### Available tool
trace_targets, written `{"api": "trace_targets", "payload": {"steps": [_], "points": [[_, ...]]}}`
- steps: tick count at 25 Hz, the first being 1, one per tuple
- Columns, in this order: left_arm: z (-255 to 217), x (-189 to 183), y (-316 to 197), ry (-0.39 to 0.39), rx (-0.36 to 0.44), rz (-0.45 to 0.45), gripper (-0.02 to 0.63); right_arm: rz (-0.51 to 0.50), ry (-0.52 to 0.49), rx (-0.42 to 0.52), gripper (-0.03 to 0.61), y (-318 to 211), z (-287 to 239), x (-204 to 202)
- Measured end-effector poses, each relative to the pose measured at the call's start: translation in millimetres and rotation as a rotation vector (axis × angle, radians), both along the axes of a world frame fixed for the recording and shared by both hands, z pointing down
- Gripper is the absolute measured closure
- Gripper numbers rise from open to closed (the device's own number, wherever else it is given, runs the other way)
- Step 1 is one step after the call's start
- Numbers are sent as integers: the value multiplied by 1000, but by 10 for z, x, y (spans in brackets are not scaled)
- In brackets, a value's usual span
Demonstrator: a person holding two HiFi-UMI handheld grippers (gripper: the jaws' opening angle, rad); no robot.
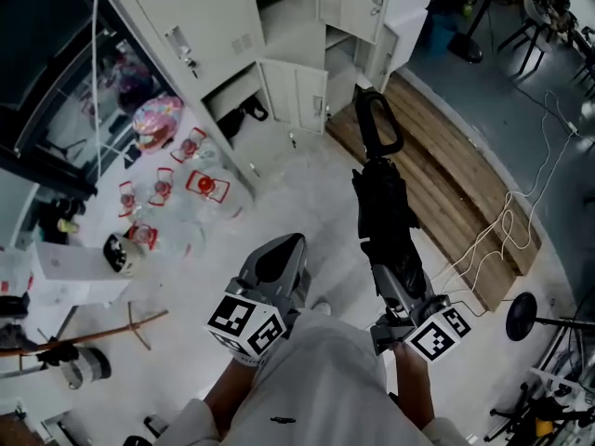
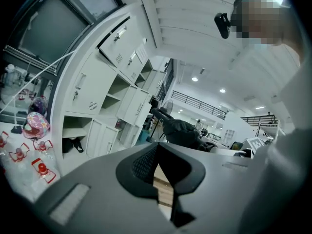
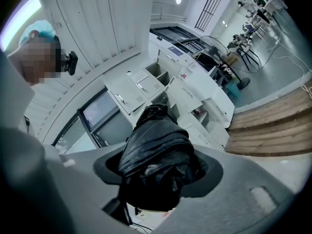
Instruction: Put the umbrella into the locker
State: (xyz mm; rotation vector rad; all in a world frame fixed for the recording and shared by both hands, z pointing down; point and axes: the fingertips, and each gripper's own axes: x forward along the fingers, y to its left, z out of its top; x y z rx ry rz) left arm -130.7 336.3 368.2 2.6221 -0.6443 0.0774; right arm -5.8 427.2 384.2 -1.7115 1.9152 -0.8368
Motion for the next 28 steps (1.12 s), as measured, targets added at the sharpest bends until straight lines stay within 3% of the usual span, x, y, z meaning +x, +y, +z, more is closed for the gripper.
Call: {"api": "trace_targets", "payload": {"steps": [13, 28], "points": [[-206, 493, -1097, -8, 8, 56, 595, 46, -55, 24, 295, -1153, -168, 345], [-162, 328, -2326, 7, 7, 53, 595, 59, -76, 26, 293, -2358, -159, 305]]}}
